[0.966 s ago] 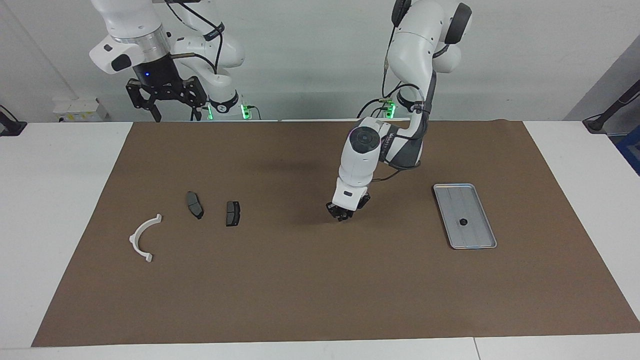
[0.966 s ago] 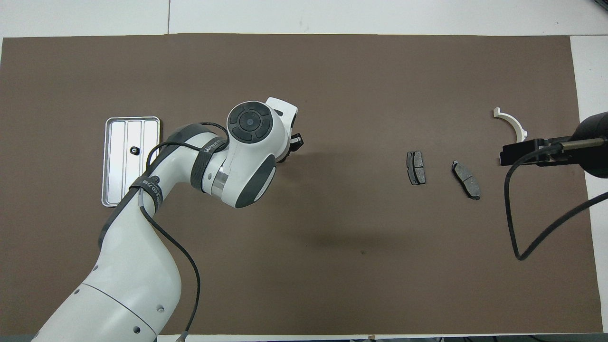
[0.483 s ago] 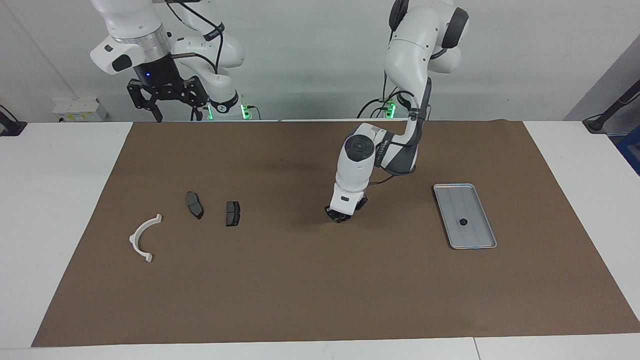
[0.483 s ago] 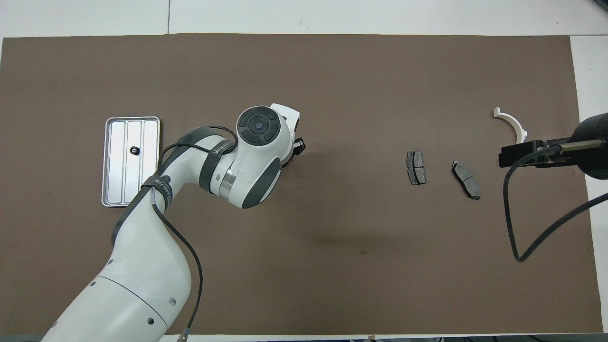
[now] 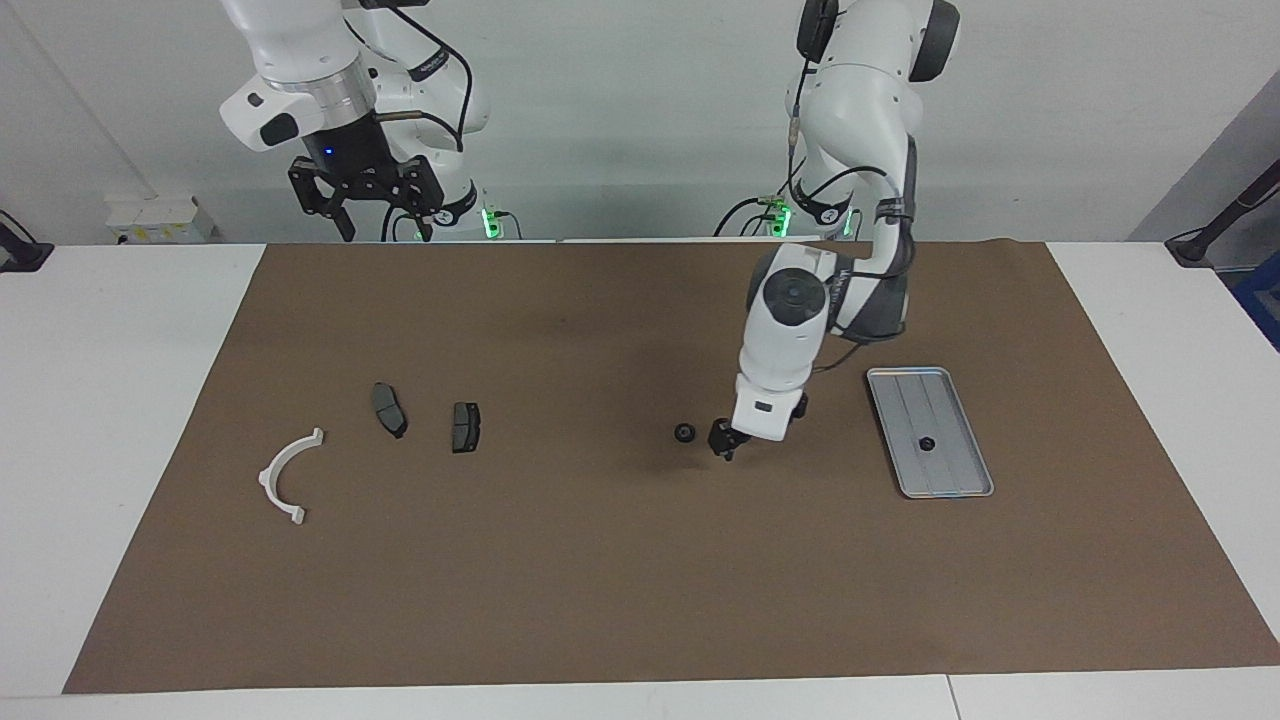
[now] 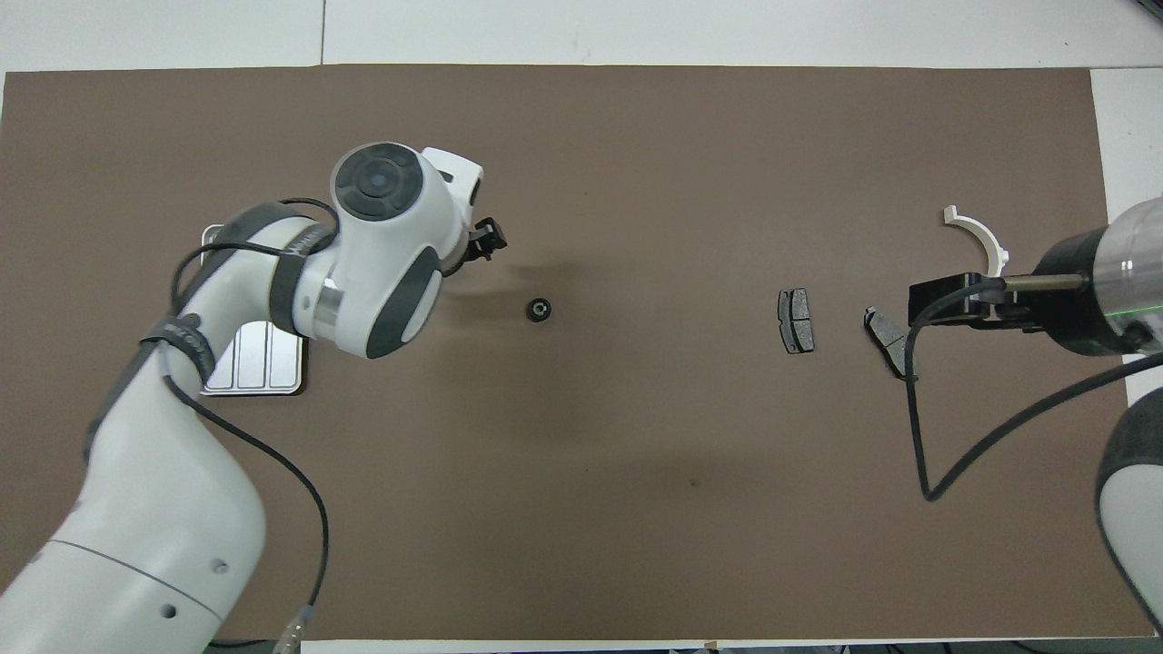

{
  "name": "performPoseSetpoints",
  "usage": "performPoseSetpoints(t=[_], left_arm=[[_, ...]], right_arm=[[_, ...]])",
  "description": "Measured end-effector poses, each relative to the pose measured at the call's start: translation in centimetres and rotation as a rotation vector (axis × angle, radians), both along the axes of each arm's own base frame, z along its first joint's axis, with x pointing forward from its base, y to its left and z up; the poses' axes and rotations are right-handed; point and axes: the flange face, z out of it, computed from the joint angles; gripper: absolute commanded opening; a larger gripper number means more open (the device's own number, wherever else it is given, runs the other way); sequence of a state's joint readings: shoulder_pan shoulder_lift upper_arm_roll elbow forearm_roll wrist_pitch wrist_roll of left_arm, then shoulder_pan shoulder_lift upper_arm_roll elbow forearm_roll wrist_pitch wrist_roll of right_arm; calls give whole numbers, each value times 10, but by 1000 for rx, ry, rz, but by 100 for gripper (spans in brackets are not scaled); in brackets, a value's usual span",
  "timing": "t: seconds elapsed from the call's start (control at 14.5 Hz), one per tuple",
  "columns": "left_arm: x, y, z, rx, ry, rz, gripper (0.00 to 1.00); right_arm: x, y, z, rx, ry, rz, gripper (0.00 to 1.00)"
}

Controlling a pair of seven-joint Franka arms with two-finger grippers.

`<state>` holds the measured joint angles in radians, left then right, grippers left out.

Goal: Place bearing gear from tray to pile
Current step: 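Grasp the center bearing with the right gripper while the left gripper returns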

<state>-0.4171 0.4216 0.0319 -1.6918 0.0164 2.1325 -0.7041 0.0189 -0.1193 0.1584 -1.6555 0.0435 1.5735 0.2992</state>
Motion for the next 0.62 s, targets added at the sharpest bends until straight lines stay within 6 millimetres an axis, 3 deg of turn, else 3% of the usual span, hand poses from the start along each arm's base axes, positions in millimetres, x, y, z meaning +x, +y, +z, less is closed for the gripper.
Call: performPoseSetpoints(t=[0.21, 0.41, 0.62], left_arm=[[18, 96, 21, 2, -3, -57, 99], [25, 154, 15, 7, 4, -112, 79], [27, 209, -1, 10, -15, -171, 74]], right_arm=[[7, 38, -18, 11, -5, -58, 100], [22, 78, -55, 32, -19, -89, 100], [31, 120, -103, 53, -26, -145, 100]])
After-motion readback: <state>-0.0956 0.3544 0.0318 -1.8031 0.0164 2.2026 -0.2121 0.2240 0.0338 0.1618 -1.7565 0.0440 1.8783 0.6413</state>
